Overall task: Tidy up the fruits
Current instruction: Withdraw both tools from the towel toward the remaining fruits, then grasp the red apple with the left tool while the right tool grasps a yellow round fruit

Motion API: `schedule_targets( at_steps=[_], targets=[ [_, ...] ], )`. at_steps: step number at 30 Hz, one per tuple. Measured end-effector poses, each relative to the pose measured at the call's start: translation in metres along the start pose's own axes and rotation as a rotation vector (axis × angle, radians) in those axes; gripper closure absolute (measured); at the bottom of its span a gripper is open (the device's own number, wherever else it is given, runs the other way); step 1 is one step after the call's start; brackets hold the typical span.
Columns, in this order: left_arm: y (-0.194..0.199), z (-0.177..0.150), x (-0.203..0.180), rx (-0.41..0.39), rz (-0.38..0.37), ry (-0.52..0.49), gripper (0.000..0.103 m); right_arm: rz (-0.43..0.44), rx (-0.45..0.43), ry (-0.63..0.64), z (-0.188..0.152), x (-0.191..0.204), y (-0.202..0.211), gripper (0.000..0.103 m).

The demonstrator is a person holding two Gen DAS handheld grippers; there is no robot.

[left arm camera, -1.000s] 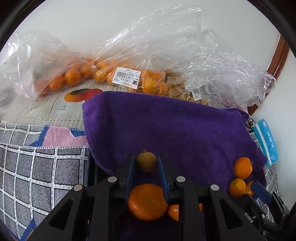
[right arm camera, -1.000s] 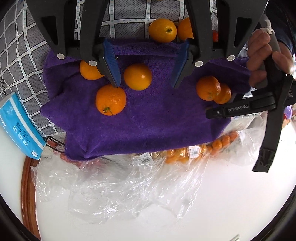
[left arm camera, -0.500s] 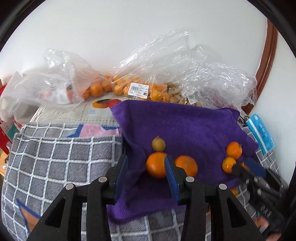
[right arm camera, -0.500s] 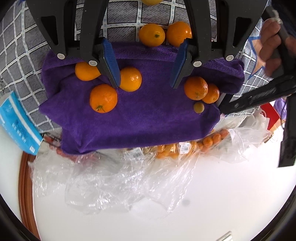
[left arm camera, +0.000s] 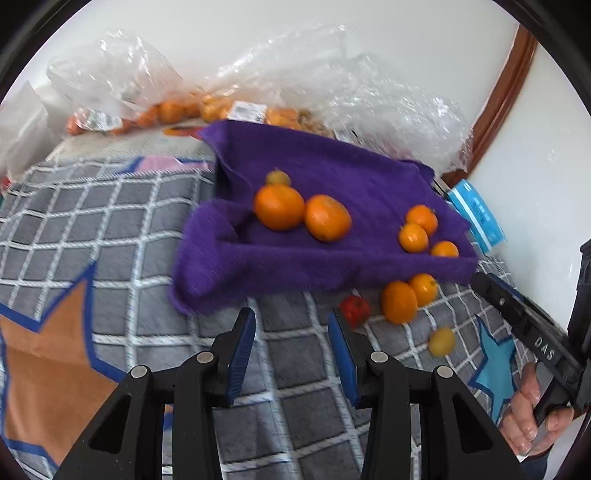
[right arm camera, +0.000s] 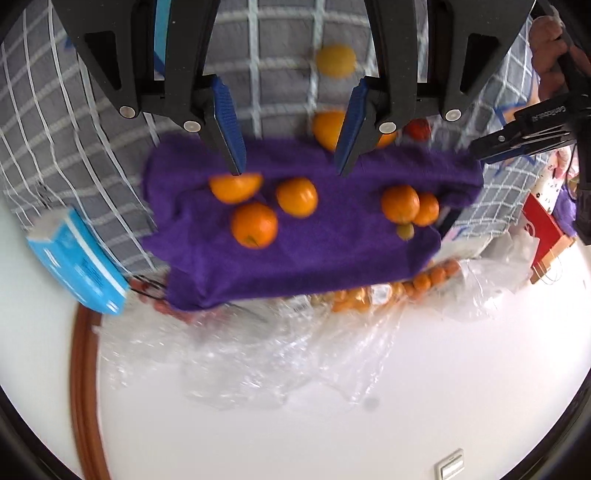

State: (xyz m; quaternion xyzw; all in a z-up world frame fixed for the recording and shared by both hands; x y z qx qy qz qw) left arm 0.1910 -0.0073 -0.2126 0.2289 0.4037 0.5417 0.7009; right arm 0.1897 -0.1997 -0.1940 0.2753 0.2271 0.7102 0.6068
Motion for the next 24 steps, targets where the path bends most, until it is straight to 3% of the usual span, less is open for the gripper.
schedule_targets(
  at_steps=[3,7,18,24],
  targets=[
    [-0.006,-0.003,-0.019,0.014,-0.06,0.004,0.064,-0.023,-0.005,0.009,-0.015,-0.007,0.009,0.052],
    [-0.014,-0.003,-0.032,0.018,-0.06,0.018,0.064,-0.034,-0.004,0.007,-0.029,-0.013,0.013,0.052],
    [-0.039,0.001,-0.047,0.047,-0.011,0.01,0.066,0.044,0.02,-0.015,-0.043,-0.011,0.001,0.052],
    [-0.04,-0.004,-0.054,0.027,0.039,-0.068,0.079,0.062,0.012,-0.03,-0.042,-0.012,0.004,0.052]
  ],
)
Point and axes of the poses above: each gripper's, at about its wrist camera, not at the fingertips, and y roughly against the way its jaws point, x to its left, z to its top, the point moved 9 cm from there along -y, roughly the way its jaws point, and after that the axes turned 3 degrees about y, right-handed, at the moved point
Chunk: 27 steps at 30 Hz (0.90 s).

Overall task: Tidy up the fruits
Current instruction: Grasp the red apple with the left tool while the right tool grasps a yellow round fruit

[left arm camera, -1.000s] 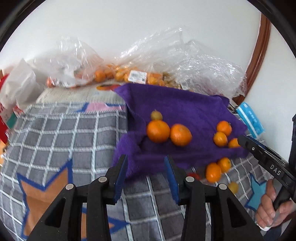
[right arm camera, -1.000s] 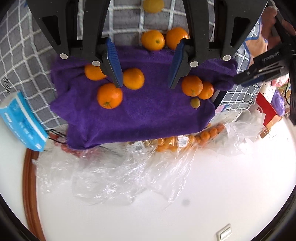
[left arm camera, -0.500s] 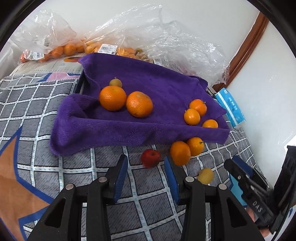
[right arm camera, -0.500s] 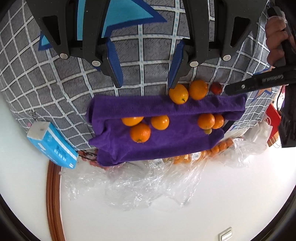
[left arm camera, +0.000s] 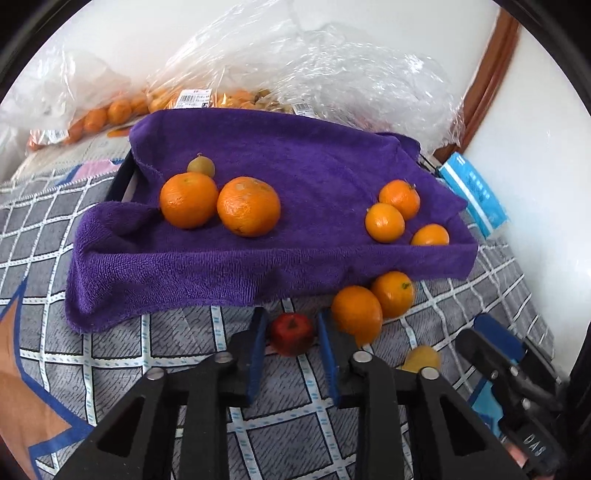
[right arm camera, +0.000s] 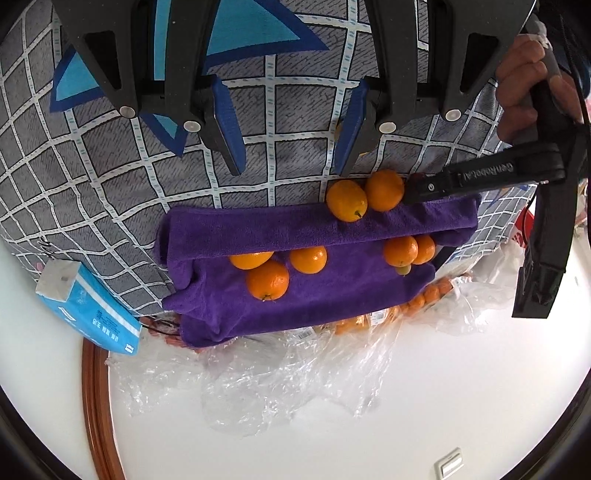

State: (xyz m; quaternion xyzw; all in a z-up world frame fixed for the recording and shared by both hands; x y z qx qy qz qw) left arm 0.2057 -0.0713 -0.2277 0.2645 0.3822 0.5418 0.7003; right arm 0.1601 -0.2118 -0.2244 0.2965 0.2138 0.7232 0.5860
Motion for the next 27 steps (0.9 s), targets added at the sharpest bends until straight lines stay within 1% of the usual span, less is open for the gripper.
schedule_targets(
  at_steps=[4,8,11,14,19,23,25,27],
  targets=[
    [0.007,-0.001,0.005,0.001,-0.021,0.016,0.079,0.006,0.003,0.014,0.0,0.003,0.0,0.052],
    [0.015,0.001,0.012,-0.015,-0.041,0.037,0.079,-0.012,0.012,0.09,-0.002,0.016,-0.001,0.052],
    [0.011,-0.001,0.013,0.011,-0.074,0.069,0.079,-0.014,0.024,0.138,-0.004,0.026,-0.003,0.052],
    [0.007,-0.002,0.012,0.026,-0.088,0.088,0.079,0.003,0.037,0.138,-0.006,0.032,-0.005,0.052],
    [0.003,-0.001,0.01,0.023,-0.061,0.079,0.079,0.002,0.047,0.154,-0.009,0.036,-0.007,0.052],
    [0.001,-0.002,0.002,0.009,-0.037,0.025,0.079,0.009,0.055,0.14,-0.008,0.034,-0.009,0.052],
    [0.001,-0.003,-0.001,0.005,-0.037,0.0,0.079,0.018,0.056,0.124,-0.008,0.031,-0.009,0.052],
    [0.003,-0.003,0.0,0.007,-0.05,0.007,0.079,0.026,0.056,0.118,-0.007,0.031,-0.009,0.052]
  ],
)
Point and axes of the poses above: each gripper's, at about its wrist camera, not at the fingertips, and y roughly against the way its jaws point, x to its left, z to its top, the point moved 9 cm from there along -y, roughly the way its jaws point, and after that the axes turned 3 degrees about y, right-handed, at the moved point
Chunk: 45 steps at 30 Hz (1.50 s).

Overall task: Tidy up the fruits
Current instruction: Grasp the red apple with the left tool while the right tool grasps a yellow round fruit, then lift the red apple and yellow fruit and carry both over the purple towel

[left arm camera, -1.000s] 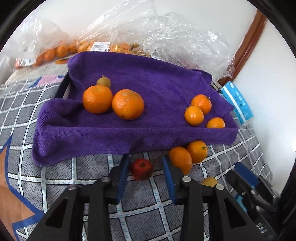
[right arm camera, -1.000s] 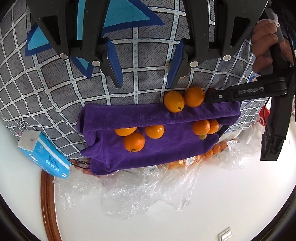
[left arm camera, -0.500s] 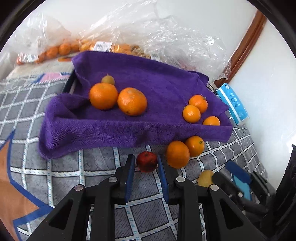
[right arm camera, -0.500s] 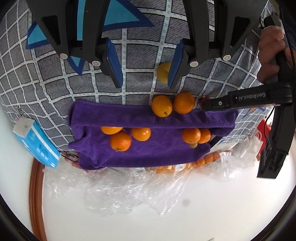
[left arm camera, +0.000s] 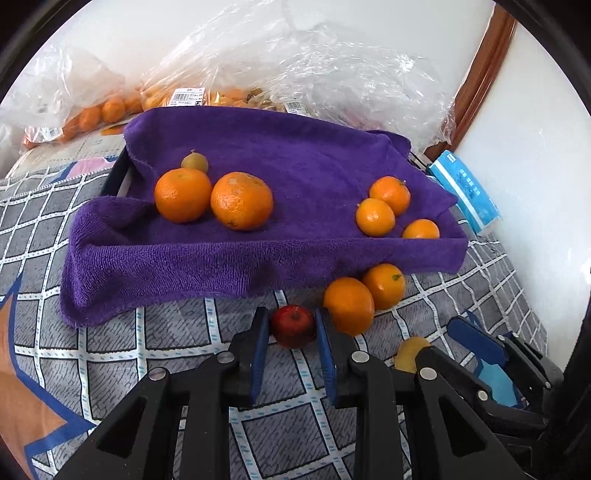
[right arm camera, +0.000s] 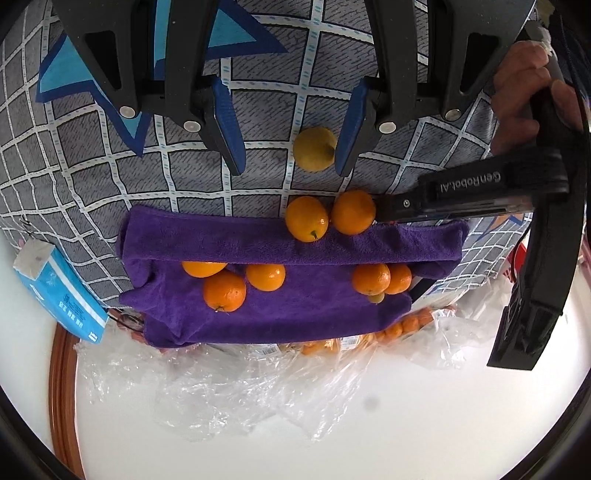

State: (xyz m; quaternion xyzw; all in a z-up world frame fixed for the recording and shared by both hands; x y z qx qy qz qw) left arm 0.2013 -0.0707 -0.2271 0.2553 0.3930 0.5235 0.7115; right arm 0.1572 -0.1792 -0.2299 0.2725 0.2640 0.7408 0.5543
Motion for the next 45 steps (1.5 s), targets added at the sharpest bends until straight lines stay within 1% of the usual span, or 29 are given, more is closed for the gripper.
schedule_targets(
  at_steps=[2,6,9,11,12,13,15,19,23,31,37,40,45],
  targets=[
    [0.004,0.002,0.004,-0.002,-0.006,0.014,0.079,0.008,0.008,0.009,0.0,0.002,-0.001,0.052],
    [0.019,0.01,0.018,-0.038,0.019,0.021,0.079,0.018,0.02,0.028,0.0,0.011,-0.004,0.052],
    [0.029,0.015,0.031,-0.06,0.031,0.034,0.079,0.027,0.052,0.041,-0.002,0.018,-0.01,0.052],
    [0.034,0.016,0.039,-0.069,0.038,0.044,0.079,-0.006,0.088,0.057,-0.004,0.019,-0.018,0.056],
    [0.036,0.016,0.044,-0.07,0.041,0.051,0.079,-0.02,0.105,0.061,-0.005,0.019,-0.021,0.064],
    [0.038,0.015,0.048,-0.071,0.042,0.061,0.079,-0.036,0.11,0.069,-0.006,0.019,-0.023,0.07],
    [0.042,0.014,0.055,-0.071,0.041,0.077,0.079,-0.057,0.106,0.086,-0.005,0.021,-0.023,0.075],
    [0.052,0.01,0.065,-0.077,0.039,0.101,0.079,-0.085,0.091,0.101,-0.005,0.022,-0.019,0.075],
    [0.063,0.007,0.069,-0.086,0.03,0.119,0.079,-0.059,0.084,0.047,-0.003,0.021,-0.01,0.075],
    [0.091,0.007,0.069,-0.124,0.037,0.152,0.079,-0.064,0.032,0.022,0.013,0.023,0.019,0.075],
    [0.112,0.008,0.069,-0.151,0.041,0.16,0.079,-0.044,-0.007,-0.019,0.029,0.025,0.039,0.075],
    [0.118,0.008,0.067,-0.148,0.032,0.16,0.079,-0.054,-0.013,-0.028,0.034,0.026,0.045,0.075],
    [0.133,0.01,0.06,-0.167,0.005,0.14,0.079,-0.065,-0.03,-0.069,0.044,0.025,0.06,0.075]
  ],
)
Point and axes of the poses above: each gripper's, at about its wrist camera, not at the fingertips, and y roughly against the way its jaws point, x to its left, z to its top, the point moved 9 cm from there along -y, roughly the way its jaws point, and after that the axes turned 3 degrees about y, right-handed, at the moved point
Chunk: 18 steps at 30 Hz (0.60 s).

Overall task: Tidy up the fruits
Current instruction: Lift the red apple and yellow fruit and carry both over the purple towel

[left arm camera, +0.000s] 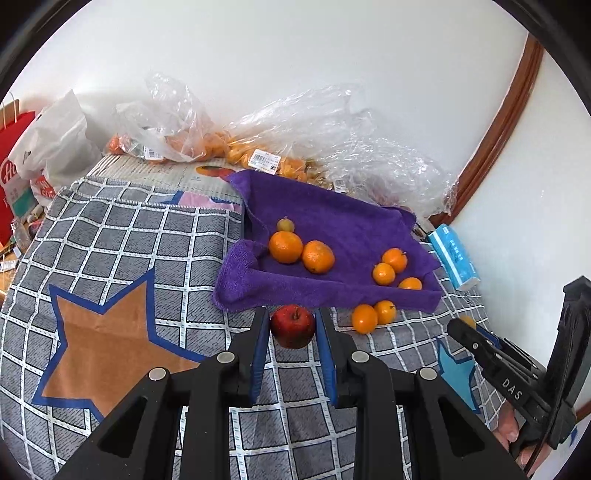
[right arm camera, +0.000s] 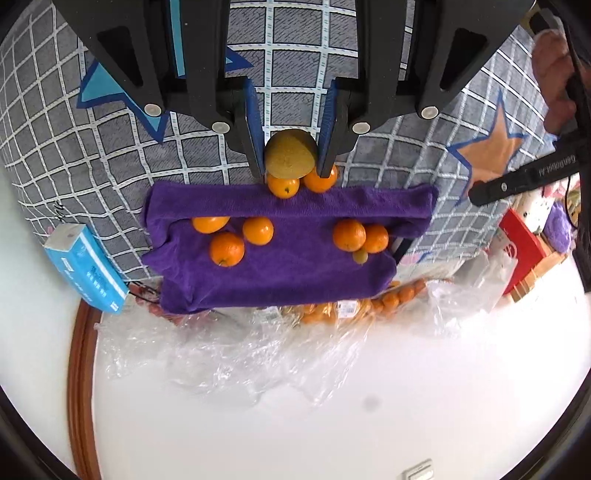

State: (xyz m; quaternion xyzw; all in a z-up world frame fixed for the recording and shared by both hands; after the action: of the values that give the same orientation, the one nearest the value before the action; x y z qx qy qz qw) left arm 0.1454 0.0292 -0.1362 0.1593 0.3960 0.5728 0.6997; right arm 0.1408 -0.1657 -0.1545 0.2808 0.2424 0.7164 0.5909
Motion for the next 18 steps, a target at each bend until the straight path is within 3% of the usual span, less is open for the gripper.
schedule_targets(
  at_steps=[9,18],
  targets=[
    [0.033,0.008,-0.012,-0.055,-0.048,-0.019,0.079,-0.021,-0.058,-0.036,0.017,-0.004,0.027,0.075],
    [0.04,0.014,-0.023,-0.079,-0.067,-0.044,0.079,-0.029,-0.079,-0.037,0.024,-0.013,0.029,0.075]
  ],
)
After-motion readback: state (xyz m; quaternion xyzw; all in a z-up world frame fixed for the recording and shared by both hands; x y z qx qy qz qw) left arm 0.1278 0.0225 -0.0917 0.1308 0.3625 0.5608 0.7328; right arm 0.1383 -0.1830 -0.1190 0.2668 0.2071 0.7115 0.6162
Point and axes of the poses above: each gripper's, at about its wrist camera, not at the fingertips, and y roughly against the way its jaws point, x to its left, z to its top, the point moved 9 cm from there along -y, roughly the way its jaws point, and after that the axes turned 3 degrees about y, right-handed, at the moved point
